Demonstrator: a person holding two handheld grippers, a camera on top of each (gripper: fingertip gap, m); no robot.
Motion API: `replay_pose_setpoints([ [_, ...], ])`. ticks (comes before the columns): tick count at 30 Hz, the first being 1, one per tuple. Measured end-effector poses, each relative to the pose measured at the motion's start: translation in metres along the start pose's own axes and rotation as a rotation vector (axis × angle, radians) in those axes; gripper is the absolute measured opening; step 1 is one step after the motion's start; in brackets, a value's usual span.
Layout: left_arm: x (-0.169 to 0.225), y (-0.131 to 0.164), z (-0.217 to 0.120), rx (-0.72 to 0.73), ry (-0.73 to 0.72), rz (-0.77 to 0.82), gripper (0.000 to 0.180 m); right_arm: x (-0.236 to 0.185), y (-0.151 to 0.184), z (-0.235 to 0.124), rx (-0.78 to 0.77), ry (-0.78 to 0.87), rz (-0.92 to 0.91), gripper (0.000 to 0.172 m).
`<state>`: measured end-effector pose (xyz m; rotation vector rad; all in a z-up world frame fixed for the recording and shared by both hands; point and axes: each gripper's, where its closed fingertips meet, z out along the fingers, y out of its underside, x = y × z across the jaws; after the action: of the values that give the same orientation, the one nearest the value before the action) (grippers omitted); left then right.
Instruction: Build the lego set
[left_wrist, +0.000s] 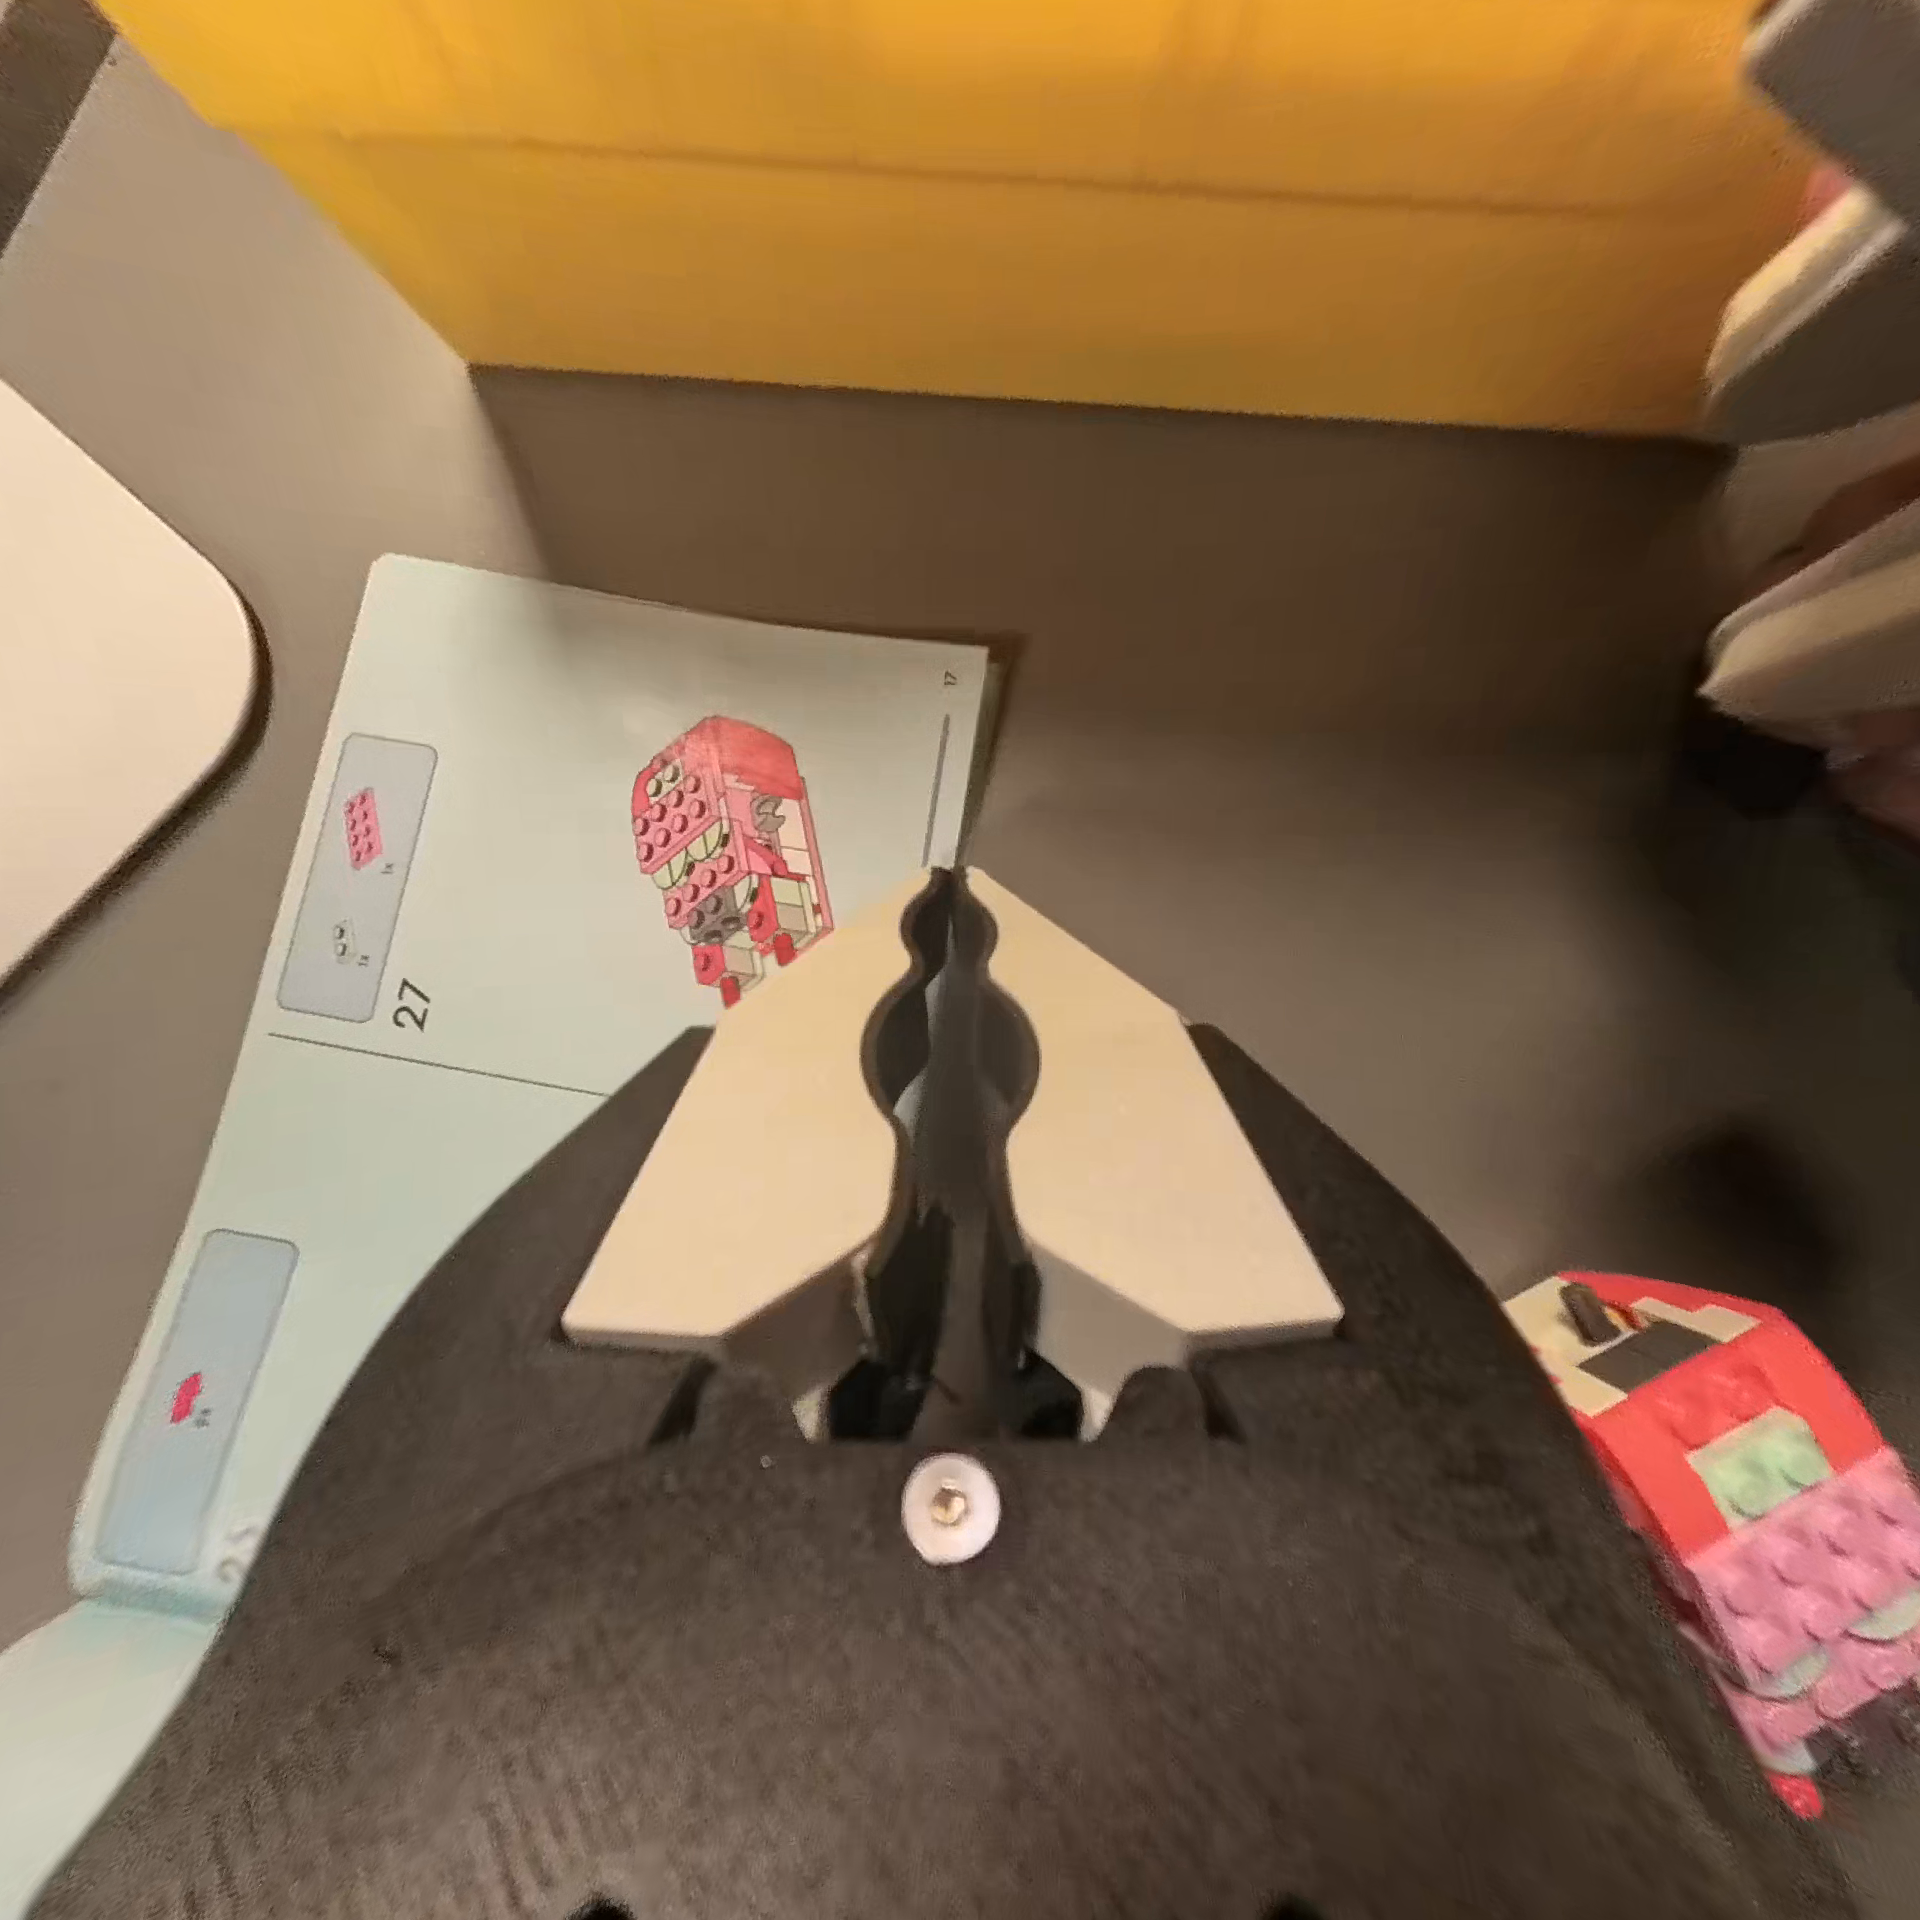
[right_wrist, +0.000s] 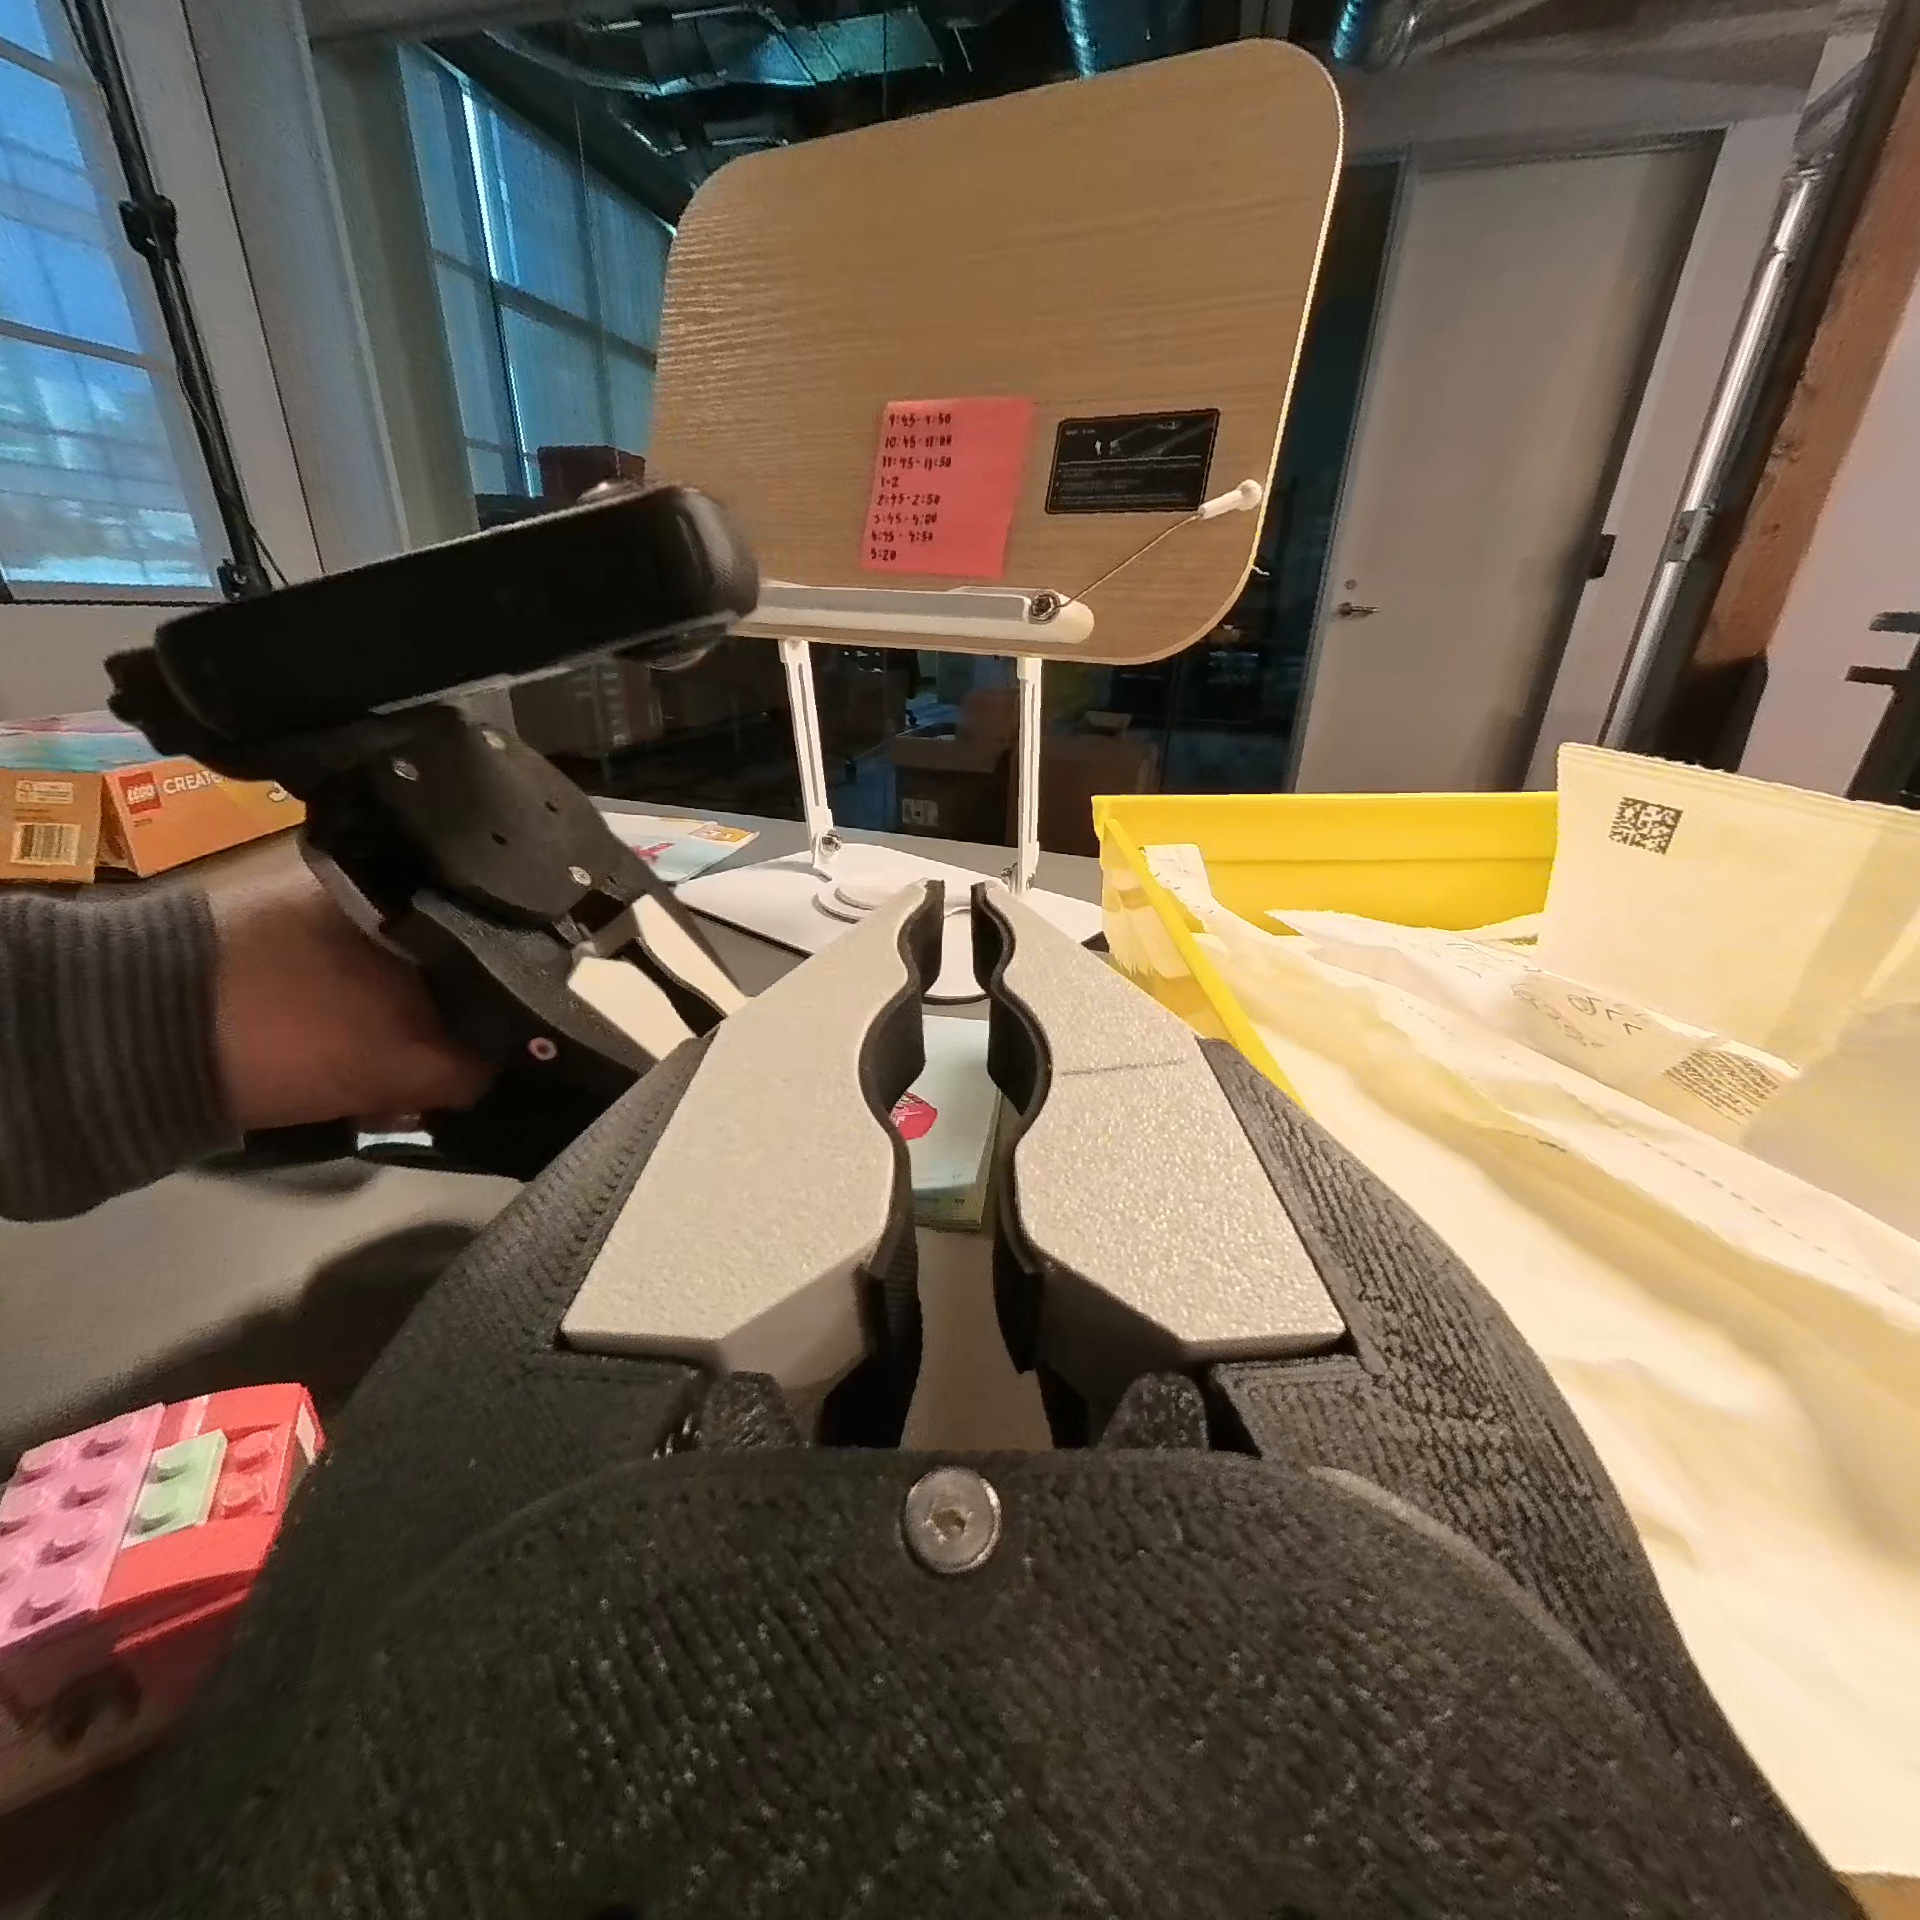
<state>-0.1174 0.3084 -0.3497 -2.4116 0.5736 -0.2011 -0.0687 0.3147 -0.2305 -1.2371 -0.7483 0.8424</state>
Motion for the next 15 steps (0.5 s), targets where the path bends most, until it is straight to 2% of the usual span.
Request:
replay_pose_setpoints([
  [5,-0.006,-0.005,-0.008,0.107,0.002,-0.098,0.0,0.0,0.0,0.0,-0.001,0.0,0.0,0.003],
  [9,-0.011,-0.017,-0.032,0.268,-0.042,-0.142,0.0,-0.003,0.003,0.003,-0.029,-0.011,-0.017,0.003],
  [15,-0.018,-0.013,-0.078,0.542,-0.148,-0.177,0.0,-0.023,0.038,0.023,-0.261,-0.068,-0.25,0.0],
])
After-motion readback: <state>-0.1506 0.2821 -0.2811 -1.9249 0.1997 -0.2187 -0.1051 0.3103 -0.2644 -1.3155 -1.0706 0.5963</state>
